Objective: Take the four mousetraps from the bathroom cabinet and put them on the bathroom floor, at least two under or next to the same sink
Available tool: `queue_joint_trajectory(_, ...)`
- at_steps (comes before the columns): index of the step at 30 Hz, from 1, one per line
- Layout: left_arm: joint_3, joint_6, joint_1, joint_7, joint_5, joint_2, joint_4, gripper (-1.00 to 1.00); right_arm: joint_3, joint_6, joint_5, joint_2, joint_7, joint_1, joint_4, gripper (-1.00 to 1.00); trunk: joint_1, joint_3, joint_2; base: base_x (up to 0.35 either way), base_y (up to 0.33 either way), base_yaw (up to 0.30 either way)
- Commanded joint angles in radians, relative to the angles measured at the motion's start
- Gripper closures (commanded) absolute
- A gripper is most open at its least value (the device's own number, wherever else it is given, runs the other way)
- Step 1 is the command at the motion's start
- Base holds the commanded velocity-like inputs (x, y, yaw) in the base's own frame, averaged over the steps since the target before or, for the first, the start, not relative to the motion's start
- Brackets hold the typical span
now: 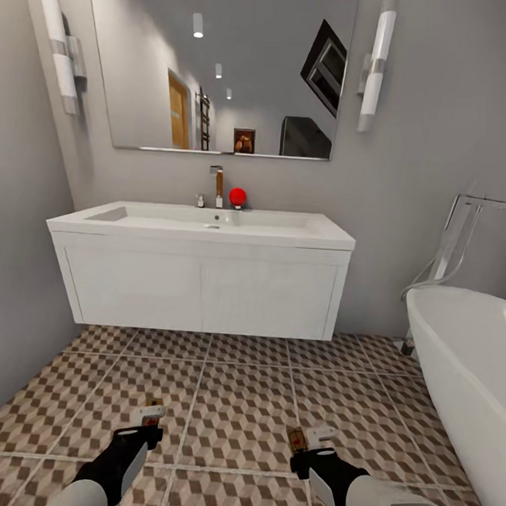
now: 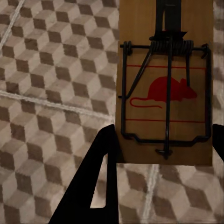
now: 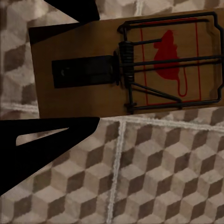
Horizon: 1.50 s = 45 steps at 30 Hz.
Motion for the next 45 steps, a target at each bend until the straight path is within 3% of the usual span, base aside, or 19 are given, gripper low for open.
queue_joint_trajectory(1, -0.005, 0.008, -0.001, 0.002, -0.021, -0.018, -0.003, 1.0, 0.001, 0.009, 0.008, 0.002, -0.008, -0.001, -0.001, 1.0, 0.0, -0.005, -0.001, 0.0, 0.0, 0.0)
queue_joint_trajectory(3, -0.018, 0.011, -0.001, 0.006, -0.035, -0.045, -0.003, 1.0, 0.002, 0.018, 0.008, 0.005, -0.012, -0.001, -0.016, 1.0, 0.001, -0.013, -0.001, 0.0, 0.0, 0.0)
queue_joint_trajectory(7, -0.024, 0.012, 0.0, 0.007, -0.04, -0.053, -0.002, 1.0, 0.001, 0.021, 0.008, 0.003, -0.013, -0.001, -0.04, 1.0, 0.003, -0.028, -0.002, 0.0, 0.0, 0.0)
queue_joint_trajectory(17, -0.028, 0.009, 0.0, 0.008, -0.043, -0.05, 0.011, 1.0, 0.002, 0.006, 0.008, -0.009, -0.015, -0.001, -0.057, 1.0, 0.007, -0.067, -0.005, 0.0, 0.0, 0.0)
queue_joint_trajectory(24, -0.028, 0.012, 0.0, 0.008, -0.043, -0.05, 0.016, 1.0, 0.002, -0.011, 0.008, -0.033, -0.015, -0.002, -0.062, 1.0, 0.011, -0.094, -0.006, 0.0, 0.0, 0.0)
queue_joint_trajectory(45, -0.027, 0.003, -0.001, 0.008, -0.044, -0.052, 0.056, 1.0, 0.001, 0.018, 0.009, -0.034, -0.01, -0.001, -0.062, 1.0, 0.02, -0.175, -0.011, 0.0, 0.0, 0.0)
